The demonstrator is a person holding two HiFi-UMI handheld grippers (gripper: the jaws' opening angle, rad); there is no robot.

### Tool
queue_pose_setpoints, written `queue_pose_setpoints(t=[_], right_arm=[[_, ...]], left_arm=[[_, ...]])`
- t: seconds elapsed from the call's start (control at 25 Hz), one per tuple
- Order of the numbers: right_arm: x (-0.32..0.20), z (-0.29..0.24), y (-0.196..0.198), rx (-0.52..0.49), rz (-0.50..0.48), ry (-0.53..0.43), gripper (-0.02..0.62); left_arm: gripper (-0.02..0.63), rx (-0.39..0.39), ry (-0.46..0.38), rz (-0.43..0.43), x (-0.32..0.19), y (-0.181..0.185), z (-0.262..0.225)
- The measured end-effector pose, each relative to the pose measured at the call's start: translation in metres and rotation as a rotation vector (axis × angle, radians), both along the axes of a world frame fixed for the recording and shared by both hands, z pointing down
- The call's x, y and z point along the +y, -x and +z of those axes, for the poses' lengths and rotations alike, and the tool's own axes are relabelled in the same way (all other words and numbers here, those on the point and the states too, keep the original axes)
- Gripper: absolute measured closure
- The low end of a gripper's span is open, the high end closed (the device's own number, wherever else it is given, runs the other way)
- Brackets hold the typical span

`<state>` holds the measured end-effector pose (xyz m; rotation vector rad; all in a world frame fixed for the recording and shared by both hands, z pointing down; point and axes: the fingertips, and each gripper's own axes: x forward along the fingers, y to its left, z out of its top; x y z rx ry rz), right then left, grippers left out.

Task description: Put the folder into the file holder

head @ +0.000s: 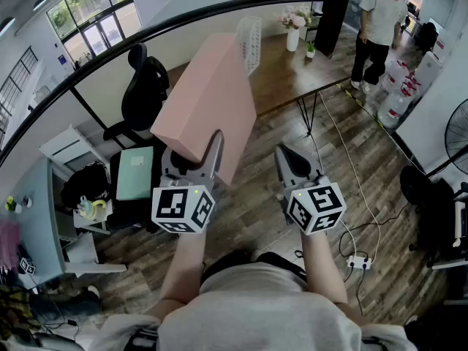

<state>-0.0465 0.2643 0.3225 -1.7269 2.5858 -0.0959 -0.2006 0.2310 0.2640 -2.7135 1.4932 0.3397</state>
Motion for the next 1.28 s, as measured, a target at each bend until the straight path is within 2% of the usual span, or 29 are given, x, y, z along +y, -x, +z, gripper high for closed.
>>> queue_pose_setpoints(t=[0.44, 0.64, 1.28], right_arm=[[-0.002, 0.003, 0.007, 0.018, -0.027, 0.003, 0.588], [-0.007, 0.000, 0.012, 0.030, -0.069, -0.036, 0.586], [-0.027, 0.024, -0.019, -0.076, -0.094, 0.028, 0.586]], left_arm=[[0.313, 0.002, 0.011, 0.012, 0.000, -0.009, 0.006], [0.313, 0.004, 0.013, 0.005, -0.005, -0.012, 0.010], [0.313, 0.018, 0.006, -0.069, -0.016, -0.025, 0.014]])
